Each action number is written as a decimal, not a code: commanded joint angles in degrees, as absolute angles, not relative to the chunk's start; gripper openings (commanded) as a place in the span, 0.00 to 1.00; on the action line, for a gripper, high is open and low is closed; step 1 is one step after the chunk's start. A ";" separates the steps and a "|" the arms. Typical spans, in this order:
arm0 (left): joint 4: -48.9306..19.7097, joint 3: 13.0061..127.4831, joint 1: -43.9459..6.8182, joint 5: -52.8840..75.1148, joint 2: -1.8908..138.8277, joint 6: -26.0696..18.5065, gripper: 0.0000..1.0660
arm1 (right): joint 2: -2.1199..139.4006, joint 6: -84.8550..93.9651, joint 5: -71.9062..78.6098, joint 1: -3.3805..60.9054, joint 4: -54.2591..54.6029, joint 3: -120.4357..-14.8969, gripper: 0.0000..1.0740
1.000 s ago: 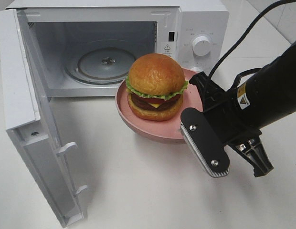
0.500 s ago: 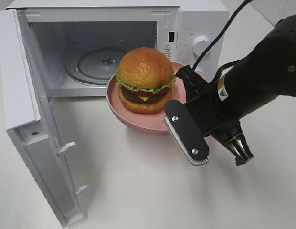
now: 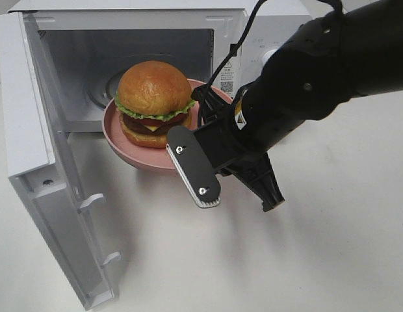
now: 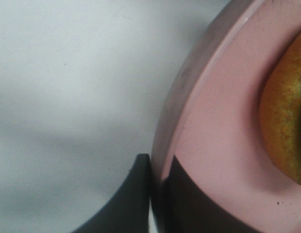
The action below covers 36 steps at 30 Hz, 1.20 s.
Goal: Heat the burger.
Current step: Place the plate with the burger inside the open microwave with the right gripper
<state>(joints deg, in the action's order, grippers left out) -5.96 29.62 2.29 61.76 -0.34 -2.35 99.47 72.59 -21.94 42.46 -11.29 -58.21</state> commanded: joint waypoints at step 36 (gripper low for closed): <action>-6.07 29.62 1.89 61.31 -1.32 -2.35 0.94 | 118.43 63.48 -27.39 42.80 -15.13 -85.94 0.00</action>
<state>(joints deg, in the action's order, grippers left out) -5.96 29.62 2.29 61.76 -0.34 -2.35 117.69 66.63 -29.11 42.51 -13.46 -82.79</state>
